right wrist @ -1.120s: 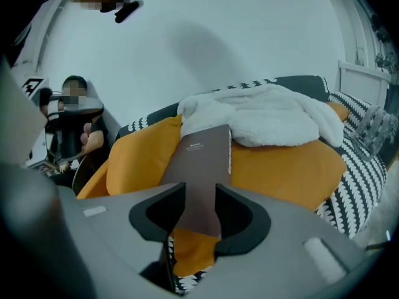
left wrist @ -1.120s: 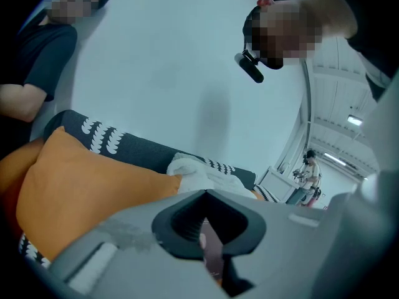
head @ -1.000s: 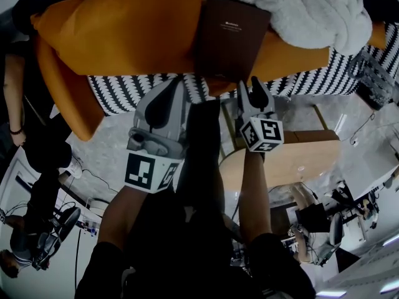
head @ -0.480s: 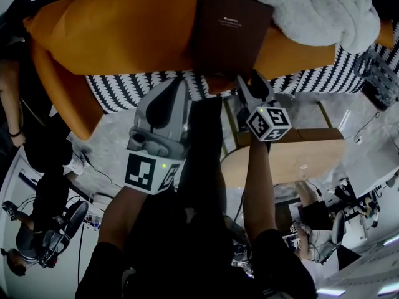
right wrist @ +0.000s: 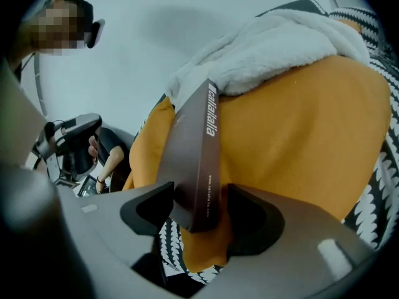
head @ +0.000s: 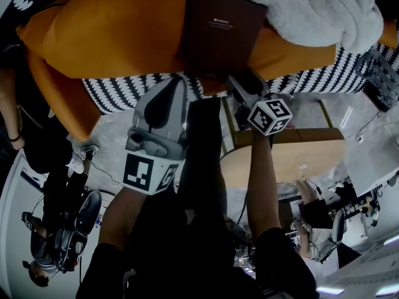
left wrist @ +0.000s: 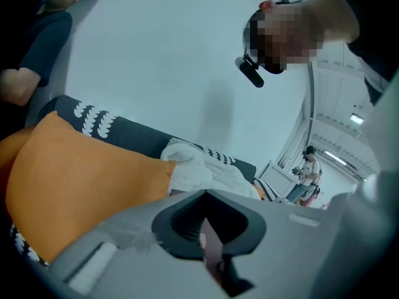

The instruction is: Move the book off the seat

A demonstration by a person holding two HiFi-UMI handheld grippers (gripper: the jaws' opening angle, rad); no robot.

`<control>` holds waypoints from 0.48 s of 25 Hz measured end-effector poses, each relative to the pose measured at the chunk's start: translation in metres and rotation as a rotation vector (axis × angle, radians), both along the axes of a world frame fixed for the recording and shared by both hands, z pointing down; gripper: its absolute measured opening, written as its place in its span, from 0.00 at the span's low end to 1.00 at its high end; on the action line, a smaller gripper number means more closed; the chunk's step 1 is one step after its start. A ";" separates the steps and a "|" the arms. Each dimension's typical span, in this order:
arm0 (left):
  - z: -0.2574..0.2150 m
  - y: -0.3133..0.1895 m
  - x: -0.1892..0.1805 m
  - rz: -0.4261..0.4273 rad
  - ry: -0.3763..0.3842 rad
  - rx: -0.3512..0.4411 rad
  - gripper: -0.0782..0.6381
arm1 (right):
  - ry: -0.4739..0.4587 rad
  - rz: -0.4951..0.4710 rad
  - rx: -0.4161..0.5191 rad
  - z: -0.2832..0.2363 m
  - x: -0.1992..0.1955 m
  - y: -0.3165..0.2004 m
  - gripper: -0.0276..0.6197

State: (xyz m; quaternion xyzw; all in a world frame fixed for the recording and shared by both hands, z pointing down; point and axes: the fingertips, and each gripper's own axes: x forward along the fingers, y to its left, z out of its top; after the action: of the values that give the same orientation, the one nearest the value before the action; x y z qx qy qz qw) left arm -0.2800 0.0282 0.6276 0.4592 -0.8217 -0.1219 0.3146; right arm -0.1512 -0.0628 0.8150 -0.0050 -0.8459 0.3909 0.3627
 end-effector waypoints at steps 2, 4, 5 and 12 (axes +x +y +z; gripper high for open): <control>0.000 -0.002 -0.003 0.001 0.000 0.001 0.12 | 0.000 -0.024 -0.022 0.003 -0.005 0.003 0.49; 0.002 0.000 -0.007 0.003 0.002 0.003 0.12 | -0.003 -0.036 -0.031 0.004 -0.011 0.009 0.49; 0.003 0.002 -0.009 0.004 0.004 0.003 0.12 | -0.004 -0.038 -0.034 0.005 -0.013 0.011 0.49; 0.013 -0.009 -0.020 0.013 0.014 0.001 0.12 | -0.012 -0.061 -0.065 0.013 -0.029 0.010 0.50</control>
State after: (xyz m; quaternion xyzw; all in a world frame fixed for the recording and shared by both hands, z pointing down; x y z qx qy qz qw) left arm -0.2997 0.0194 0.6404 0.4641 -0.8164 -0.1233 0.3209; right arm -0.1804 -0.0530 0.8278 -0.0449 -0.8344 0.4068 0.3693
